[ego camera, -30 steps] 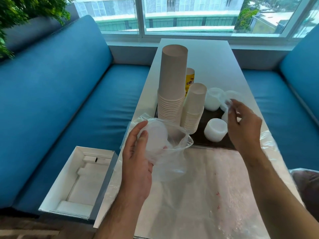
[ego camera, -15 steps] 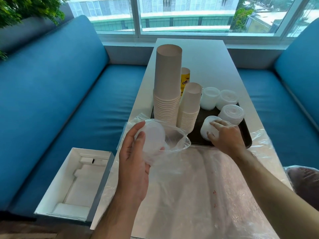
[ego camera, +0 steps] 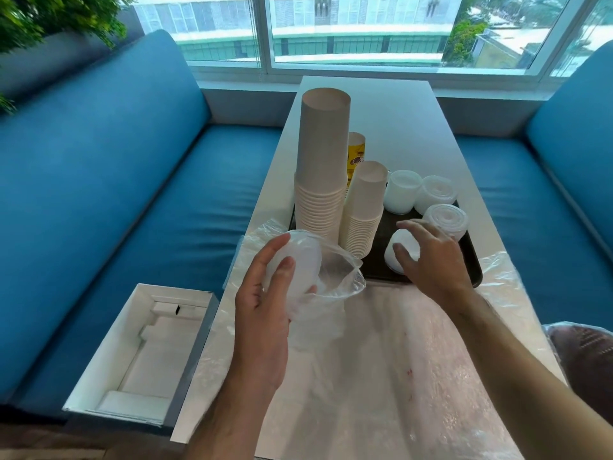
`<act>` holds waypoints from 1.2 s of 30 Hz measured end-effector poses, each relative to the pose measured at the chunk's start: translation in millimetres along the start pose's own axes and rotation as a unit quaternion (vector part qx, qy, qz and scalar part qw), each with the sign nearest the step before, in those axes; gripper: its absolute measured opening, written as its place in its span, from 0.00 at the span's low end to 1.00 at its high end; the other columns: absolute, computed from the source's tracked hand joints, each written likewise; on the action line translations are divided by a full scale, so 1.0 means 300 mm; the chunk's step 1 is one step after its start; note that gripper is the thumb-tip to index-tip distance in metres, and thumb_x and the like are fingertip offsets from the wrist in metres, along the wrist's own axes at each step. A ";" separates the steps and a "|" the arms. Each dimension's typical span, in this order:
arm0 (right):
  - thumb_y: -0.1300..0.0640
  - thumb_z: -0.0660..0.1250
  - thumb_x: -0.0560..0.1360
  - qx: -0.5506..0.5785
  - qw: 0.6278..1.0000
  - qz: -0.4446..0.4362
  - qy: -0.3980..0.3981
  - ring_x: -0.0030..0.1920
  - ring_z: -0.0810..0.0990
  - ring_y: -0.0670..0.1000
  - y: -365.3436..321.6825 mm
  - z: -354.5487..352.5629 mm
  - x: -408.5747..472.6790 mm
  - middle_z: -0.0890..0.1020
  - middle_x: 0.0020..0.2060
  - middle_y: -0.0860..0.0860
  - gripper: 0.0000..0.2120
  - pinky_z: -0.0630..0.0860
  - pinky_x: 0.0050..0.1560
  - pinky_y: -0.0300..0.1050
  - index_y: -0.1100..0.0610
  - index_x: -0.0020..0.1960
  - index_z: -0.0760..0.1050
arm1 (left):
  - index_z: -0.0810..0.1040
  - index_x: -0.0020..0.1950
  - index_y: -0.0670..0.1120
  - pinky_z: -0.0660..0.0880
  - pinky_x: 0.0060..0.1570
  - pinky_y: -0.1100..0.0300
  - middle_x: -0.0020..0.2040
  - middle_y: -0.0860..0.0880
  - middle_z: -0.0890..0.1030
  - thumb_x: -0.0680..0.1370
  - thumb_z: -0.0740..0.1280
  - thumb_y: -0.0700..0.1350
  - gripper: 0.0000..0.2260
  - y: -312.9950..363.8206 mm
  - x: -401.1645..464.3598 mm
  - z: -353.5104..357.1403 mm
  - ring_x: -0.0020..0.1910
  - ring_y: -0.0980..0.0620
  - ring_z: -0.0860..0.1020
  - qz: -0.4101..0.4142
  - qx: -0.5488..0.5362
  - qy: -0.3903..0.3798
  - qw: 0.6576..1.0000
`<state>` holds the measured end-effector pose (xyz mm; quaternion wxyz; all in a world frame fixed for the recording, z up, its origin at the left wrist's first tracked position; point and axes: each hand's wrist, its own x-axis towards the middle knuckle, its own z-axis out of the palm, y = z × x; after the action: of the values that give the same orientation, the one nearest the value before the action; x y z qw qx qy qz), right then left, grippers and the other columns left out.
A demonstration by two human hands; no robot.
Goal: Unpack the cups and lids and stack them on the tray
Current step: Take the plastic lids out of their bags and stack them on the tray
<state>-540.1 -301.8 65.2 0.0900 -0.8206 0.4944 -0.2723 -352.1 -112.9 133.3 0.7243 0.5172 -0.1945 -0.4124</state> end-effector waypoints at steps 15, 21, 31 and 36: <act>0.49 0.75 0.72 0.200 0.959 -0.199 -0.036 0.61 0.80 0.49 -0.405 -0.091 -0.093 0.82 0.61 0.49 0.21 0.78 0.62 0.47 0.51 0.63 0.78 | 0.80 0.63 0.59 0.82 0.52 0.46 0.62 0.55 0.81 0.75 0.65 0.55 0.17 0.008 -0.003 0.015 0.63 0.47 0.80 -0.018 0.006 -0.009 1.000; 0.56 0.75 0.75 0.286 0.941 -0.158 -0.087 0.47 0.81 0.39 -0.372 -0.118 -0.081 0.82 0.47 0.34 0.11 0.76 0.48 0.31 0.49 0.57 0.81 | 0.80 0.63 0.56 0.83 0.43 0.53 0.60 0.53 0.83 0.82 0.63 0.43 0.13 0.006 0.014 -0.003 0.60 0.46 0.82 -0.045 -0.041 0.010 0.998; 0.59 0.62 0.83 0.147 0.975 0.051 0.160 0.57 0.82 0.54 -0.032 -0.078 0.038 0.84 0.57 0.55 0.13 0.74 0.60 0.43 0.60 0.63 0.80 | 0.82 0.61 0.58 0.83 0.52 0.45 0.65 0.58 0.76 0.81 0.65 0.43 0.13 0.001 0.020 -0.013 0.66 0.46 0.77 -0.040 -0.035 0.039 0.998; 0.65 0.63 0.80 0.006 0.998 0.031 0.054 0.60 0.81 0.60 0.111 0.057 0.050 0.83 0.59 0.60 0.14 0.74 0.64 0.51 0.62 0.64 0.80 | 0.81 0.62 0.57 0.82 0.54 0.44 0.63 0.62 0.76 0.81 0.65 0.44 0.13 0.000 0.016 -0.003 0.65 0.50 0.77 -0.031 -0.020 0.032 0.999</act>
<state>-551.0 -333.5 42.4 0.0768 -0.7883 0.5222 -0.3162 -348.8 -116.2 132.3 0.7275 0.5210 -0.1469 -0.4215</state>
